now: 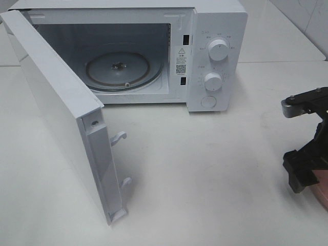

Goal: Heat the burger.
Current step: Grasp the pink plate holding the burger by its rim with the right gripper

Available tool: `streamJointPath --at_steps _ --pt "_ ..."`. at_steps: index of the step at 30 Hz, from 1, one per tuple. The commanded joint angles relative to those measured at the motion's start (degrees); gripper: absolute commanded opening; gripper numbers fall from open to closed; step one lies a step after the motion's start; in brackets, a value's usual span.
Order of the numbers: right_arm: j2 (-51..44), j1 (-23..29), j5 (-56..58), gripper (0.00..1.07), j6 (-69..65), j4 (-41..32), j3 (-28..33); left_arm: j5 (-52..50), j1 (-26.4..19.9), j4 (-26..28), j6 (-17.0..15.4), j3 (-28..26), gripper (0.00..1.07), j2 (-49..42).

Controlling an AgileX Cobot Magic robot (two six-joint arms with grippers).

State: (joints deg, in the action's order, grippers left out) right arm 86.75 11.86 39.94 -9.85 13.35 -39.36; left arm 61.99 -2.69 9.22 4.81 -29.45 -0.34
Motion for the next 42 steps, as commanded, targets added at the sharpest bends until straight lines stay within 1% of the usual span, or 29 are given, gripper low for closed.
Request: streamJointPath --at_steps 1,12,14,15,20,26,34,35,36,37,38,39,40,41,42 --pt "2.52 -0.29 -1.32 0.94 -0.52 0.40 0.11 -0.74 0.29 0.11 0.06 0.00 1.02 -0.92" --pt "8.94 -0.29 -5.33 0.93 -0.52 1.03 0.11 -0.74 0.29 0.11 0.06 0.00 1.02 -0.92" --pt "10.08 -0.46 -6.19 0.92 -0.52 1.09 0.11 -0.74 0.29 0.11 0.06 0.00 1.02 -0.92" --pt "11.06 -1.49 -7.05 0.92 -0.57 1.03 0.11 -0.74 0.29 0.11 0.06 0.00 1.02 -0.92" --pt "12.09 -2.86 -7.96 0.91 -0.74 0.97 0.11 -0.74 0.29 0.11 0.06 0.00 1.02 -0.92" --pt "12.09 -2.98 -9.00 0.89 -0.69 0.97 0.17 -0.74 0.29 0.11 0.06 0.00 1.02 -0.92" --pt "14.38 -2.98 -8.71 0.84 -0.46 0.92 0.17 -0.74 0.29 0.11 0.06 0.00 1.02 -0.92" --pt "14.44 -2.98 -8.71 0.83 -0.46 0.92 0.17 -0.74 0.29 0.11 0.06 0.00 1.02 -0.92" --pt "14.44 -2.98 -8.48 0.78 -0.34 0.92 0.17 -0.74 0.29 0.11 0.06 0.00 1.02 -0.92" --pt "14.44 -2.98 -8.48 0.78 -0.34 0.92 0.17 -0.74 0.29 0.11 0.06 0.00 1.02 -0.92" --pt "14.44 -2.98 -8.08 0.70 -0.57 0.92 0.17 -0.74 0.29 0.11 0.06 0.00 1.02 -0.92" --pt "14.44 -2.98 -8.02 0.66 -0.92 0.92 0.17 -0.74 0.29 0.11 0.06 0.00 1.02 -0.92" --pt "14.44 -2.98 -8.02 0.66 -0.92 0.92 0.17 -0.74 0.29 0.11 0.06 0.00 1.02 -0.92" --pt "14.44 -2.98 -7.79 0.57 -2.06 0.97 0.17 -0.74 0.29 0.11 0.06 0.00 1.02 -0.92" --pt "14.44 -2.98 -7.79 0.57 -2.06 0.97 0.17 -0.74 0.29 0.11 0.06 0.00 1.02 -0.92"
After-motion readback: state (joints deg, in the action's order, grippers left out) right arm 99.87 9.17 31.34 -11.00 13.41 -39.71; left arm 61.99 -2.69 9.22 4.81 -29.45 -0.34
